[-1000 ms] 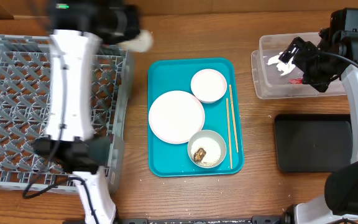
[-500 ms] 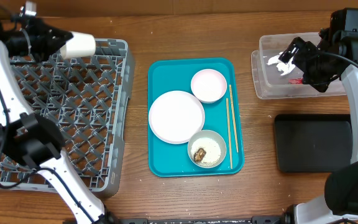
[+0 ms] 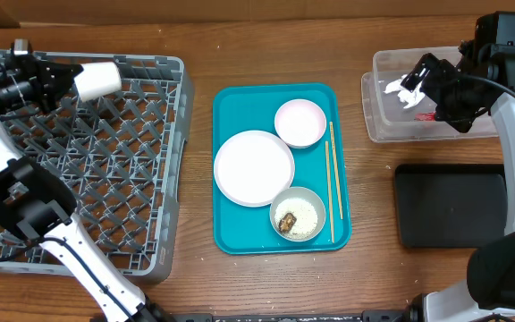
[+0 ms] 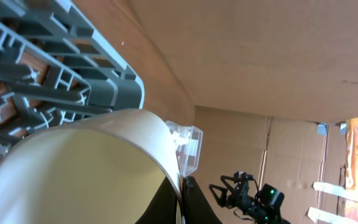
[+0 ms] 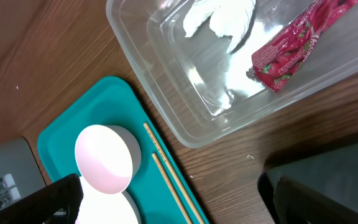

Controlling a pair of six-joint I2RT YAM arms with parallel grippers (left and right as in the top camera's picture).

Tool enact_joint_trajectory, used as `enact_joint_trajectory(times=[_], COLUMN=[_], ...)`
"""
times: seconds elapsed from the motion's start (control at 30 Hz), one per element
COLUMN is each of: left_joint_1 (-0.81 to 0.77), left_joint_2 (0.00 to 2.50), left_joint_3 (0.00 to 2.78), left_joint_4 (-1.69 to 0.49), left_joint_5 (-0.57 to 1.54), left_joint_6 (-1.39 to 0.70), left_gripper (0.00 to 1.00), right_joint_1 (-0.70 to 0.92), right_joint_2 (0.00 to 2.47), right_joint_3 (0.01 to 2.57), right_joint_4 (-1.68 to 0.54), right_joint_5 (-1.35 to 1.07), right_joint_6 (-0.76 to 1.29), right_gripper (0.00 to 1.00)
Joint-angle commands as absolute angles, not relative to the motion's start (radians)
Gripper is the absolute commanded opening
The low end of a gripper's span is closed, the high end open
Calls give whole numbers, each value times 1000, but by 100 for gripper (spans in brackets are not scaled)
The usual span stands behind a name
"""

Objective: Sort waste into correct bins and load items into the dishwasher
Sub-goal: 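Lift the white cup and carry it over the grey dish rack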

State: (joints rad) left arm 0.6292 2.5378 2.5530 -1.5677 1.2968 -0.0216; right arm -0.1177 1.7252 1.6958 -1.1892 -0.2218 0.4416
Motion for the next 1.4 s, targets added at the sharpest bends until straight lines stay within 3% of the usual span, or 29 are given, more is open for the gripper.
enact_joint_trajectory(times=[0.0, 0.27, 0.57, 0.9, 1.37], left_joint_1=[665, 715, 714, 661, 604], left_joint_2=[2548, 2548, 2548, 2548, 2548], left_joint_3=[2553, 2553, 2553, 2553, 2506], left_joint_4=[-1554, -1563, -1542, -1532, -1541], left_joint_5=[1354, 1144, 1088, 1258, 1122], left_joint_6=[23, 31, 31, 65, 68], left_gripper=[4, 4, 4, 4, 4], right_joint_1=[-119, -119, -119, -119, -119], right_joint_2=[1718, 1718, 1718, 1718, 1718], right_joint_3=[1695, 1695, 1695, 1695, 1695], right_joint_4=[-1183, -1183, -1183, -1183, -1183], right_joint_5=[-225, -225, -225, -225, -225], right_joint_6=[445, 445, 445, 445, 445], right_gripper=[100, 100, 100, 100, 100])
